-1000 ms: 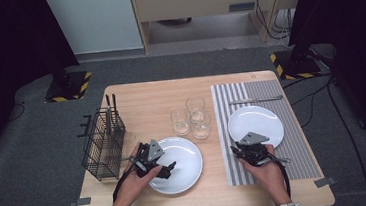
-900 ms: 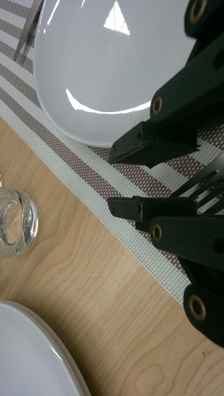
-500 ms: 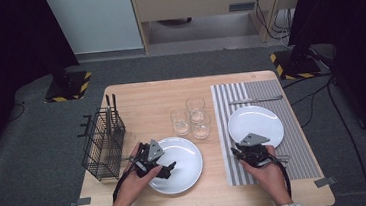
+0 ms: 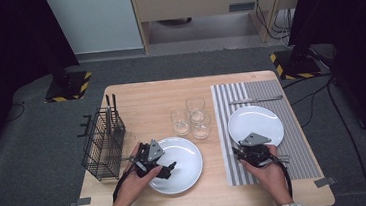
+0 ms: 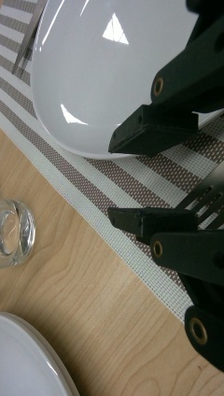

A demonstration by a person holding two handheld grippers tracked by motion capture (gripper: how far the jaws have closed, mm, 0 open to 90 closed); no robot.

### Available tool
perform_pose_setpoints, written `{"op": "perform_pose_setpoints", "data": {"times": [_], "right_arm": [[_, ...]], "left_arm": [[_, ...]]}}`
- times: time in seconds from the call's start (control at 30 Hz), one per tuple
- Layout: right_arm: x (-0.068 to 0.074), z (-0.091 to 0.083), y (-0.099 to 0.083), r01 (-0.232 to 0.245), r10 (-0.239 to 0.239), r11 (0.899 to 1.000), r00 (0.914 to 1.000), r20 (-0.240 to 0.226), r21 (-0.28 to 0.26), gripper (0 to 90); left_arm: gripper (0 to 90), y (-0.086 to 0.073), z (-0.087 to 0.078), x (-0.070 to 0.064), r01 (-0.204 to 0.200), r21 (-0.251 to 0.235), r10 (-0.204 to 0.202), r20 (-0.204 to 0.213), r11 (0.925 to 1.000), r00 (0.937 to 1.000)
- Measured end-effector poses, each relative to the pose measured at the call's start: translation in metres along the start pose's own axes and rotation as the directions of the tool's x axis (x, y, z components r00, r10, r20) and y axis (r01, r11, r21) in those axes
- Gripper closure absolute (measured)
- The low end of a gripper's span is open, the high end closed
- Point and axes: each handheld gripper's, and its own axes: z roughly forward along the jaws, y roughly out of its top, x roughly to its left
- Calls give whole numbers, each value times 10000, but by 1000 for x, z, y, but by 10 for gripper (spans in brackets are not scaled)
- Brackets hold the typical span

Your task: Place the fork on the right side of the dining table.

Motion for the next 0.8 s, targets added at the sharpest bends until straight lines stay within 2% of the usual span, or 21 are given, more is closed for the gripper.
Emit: {"op": "perform_pose_setpoints", "data": {"times": [0.53, 0.8], "right_arm": [[8, -3, -2, 476, -461, 9985, 9974, -556, 271, 667], [10, -5, -1, 491, -467, 9984, 9960, -765, 296, 687]], "left_arm": [[40, 0, -1, 1, 34, -43, -34, -20, 10000, 10000], [40, 0, -1, 0, 35, -14, -35, 34, 10000, 10000]]}}
